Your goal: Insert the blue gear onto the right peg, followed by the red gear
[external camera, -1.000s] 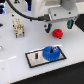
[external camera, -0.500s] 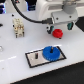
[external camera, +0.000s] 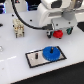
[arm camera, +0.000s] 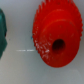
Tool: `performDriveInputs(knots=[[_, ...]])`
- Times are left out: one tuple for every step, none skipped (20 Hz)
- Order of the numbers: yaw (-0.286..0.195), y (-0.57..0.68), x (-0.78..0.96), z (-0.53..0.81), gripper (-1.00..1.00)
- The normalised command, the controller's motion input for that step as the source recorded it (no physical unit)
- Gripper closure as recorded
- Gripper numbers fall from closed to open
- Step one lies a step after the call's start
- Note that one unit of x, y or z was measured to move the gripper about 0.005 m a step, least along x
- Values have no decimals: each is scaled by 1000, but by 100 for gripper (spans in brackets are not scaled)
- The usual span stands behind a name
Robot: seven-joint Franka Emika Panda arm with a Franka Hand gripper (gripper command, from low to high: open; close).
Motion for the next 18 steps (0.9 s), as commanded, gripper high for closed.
performDriveInputs(knots=[[0, -37, -264, -116, 100], [0, -79, -165, -219, -100], [0, -21, -208, -85, 100], [0, -100, -227, -202, 100], [0, 13, -188, -88, 100], [0, 58, -254, -90, 100], [0, 14, -130, -67, 100], [0, 10, -216, -62, 100], [0, 26, -208, -65, 100], [0, 21, -172, -53, 100], [0, 8, -207, -74, 100], [0, 4, -142, -101, 100], [0, 15, -129, -26, 100], [0, -1, -79, -10, 100], [0, 40, -107, 24, 100], [0, 2, -97, 11, 100], [0, 27, 23, 207, 100], [0, 29, 20, 300, 100]])
